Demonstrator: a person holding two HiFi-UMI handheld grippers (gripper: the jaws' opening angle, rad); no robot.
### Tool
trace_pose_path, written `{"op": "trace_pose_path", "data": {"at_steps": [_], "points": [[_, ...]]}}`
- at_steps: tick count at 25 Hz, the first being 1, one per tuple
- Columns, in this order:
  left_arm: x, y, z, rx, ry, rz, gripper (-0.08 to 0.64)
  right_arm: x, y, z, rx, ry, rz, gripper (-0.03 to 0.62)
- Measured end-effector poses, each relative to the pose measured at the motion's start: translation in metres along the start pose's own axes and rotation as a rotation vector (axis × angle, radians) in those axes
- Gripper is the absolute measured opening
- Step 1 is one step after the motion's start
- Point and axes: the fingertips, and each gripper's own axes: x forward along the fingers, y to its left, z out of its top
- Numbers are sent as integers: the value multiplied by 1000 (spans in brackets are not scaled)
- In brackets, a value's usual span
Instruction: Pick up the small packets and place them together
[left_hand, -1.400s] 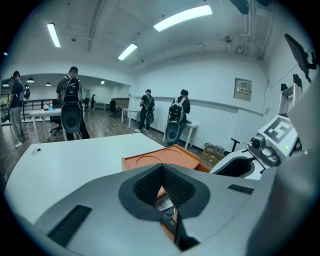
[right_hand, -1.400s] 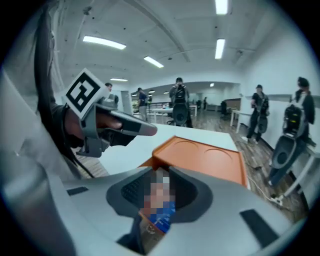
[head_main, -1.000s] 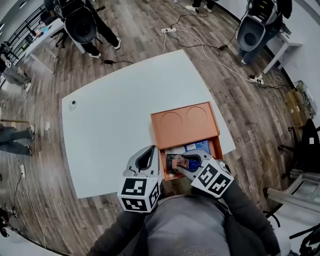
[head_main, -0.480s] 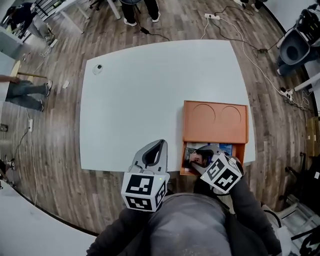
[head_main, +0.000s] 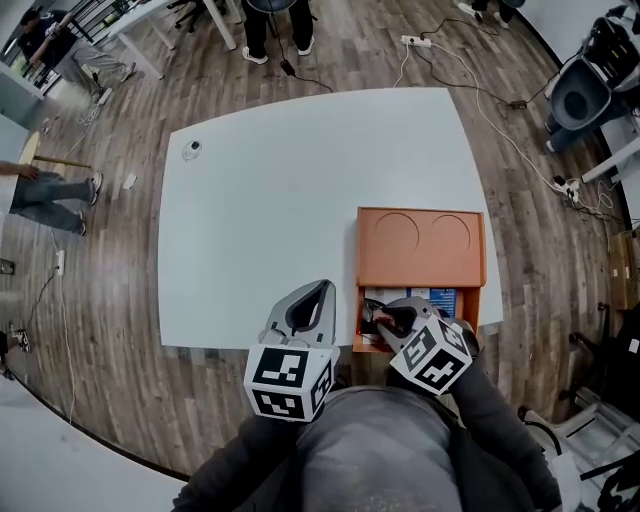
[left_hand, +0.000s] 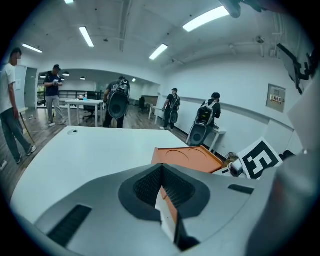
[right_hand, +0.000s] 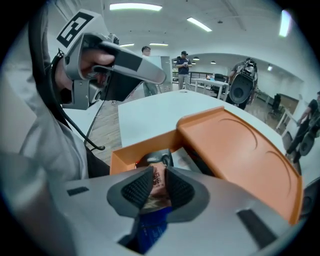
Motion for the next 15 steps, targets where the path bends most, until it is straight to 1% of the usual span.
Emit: {"op": "trace_pose_path", "data": {"at_steps": [6, 10, 15], "points": [[-5, -15, 16, 46, -35, -29, -3, -31, -5, 15, 15, -76, -57, 83], [-3, -37, 21, 77, -58, -57, -3, -53, -7, 11, 18, -116, -101, 83], [4, -59, 27, 102, -68, -91, -3, -73, -12, 9, 28, -148, -122, 83]]}}
